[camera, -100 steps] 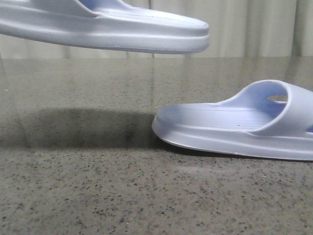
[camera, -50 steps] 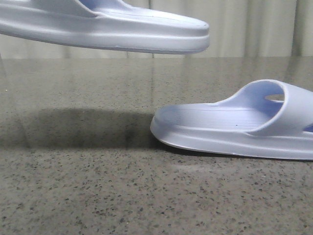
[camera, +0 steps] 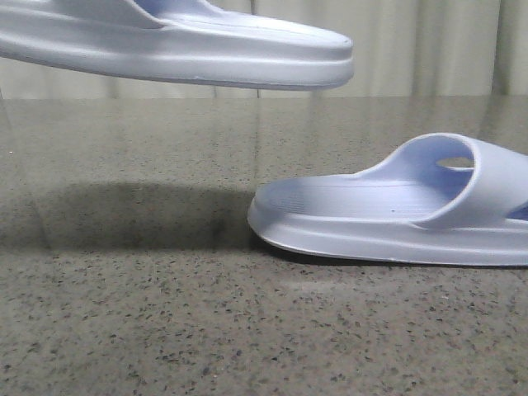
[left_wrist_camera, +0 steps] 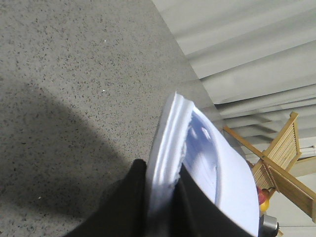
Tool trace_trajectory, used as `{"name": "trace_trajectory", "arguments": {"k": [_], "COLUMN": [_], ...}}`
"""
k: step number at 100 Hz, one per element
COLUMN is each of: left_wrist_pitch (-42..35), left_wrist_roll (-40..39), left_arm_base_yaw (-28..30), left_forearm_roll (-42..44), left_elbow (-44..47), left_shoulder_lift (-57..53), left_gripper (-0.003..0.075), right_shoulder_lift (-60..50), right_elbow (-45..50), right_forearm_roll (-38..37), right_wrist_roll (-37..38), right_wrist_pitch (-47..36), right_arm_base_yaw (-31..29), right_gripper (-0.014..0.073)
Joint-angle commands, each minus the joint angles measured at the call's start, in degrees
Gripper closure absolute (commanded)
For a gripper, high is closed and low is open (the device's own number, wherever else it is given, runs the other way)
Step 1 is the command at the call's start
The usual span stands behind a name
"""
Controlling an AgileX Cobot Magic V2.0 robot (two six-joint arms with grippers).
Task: Insert blue slippers together front up
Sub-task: 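Lower the right gripper and grasp the heel of the other slipper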
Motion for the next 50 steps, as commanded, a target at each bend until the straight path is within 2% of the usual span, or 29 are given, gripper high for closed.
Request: {"name": "trace_trajectory", "arguments": {"k": [1, 28, 50], "left_wrist_pitch": [-0.95, -0.97, -0.97], "left_wrist_roll": [-0.56, -0.56, -0.56], "left_arm_base_yaw": [-0.44, -0.44, -0.44], "left_forearm_roll": [-2.96, -3.00, -3.22], "left_elbow": [-1.57, -1.57, -1.57], "left_shoulder_lift": [-0.30, -0.30, -0.30], "left_gripper": [0.0704, 0.0704, 0.0704], "right_shoulder_lift": [0.62, 0.62, 0.62], "right_elbow": [-0.78, -0.78, -0.78], "right_forearm_roll": [0.45, 0.45, 0.45], "right_wrist_roll": [-0.34, -0.37, -0.87], "right_wrist_pitch": [2.36, 2.92, 3.06], "right_arm_base_yaw": [-0.45, -0.45, -0.45], "right_gripper": [0.0206, 0.0382, 0.0431]}}
